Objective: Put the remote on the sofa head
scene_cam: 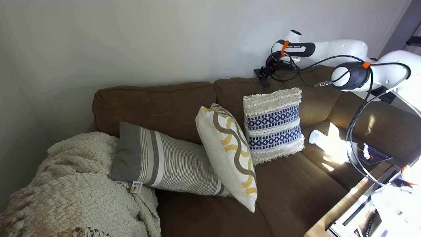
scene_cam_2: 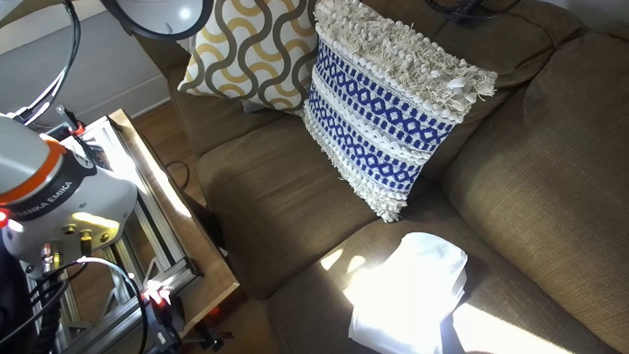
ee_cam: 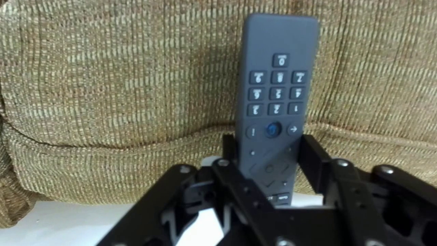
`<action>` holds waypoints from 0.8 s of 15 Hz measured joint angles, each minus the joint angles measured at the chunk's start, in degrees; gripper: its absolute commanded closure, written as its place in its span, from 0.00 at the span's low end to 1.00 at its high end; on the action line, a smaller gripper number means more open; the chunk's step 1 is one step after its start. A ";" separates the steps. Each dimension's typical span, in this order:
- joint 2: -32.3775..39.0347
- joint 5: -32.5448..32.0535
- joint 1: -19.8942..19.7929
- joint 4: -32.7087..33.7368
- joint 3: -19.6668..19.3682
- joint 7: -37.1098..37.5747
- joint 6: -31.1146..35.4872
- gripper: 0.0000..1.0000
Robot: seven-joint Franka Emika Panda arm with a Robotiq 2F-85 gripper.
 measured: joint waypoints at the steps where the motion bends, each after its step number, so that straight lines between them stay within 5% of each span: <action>1: 0.13 0.00 0.03 0.05 0.00 0.00 0.06 0.18; 4: 0.33 0.00 0.13 0.14 0.00 0.00 0.69 0.00; 12: -0.49 0.13 0.19 1.79 0.23 0.52 1.05 0.00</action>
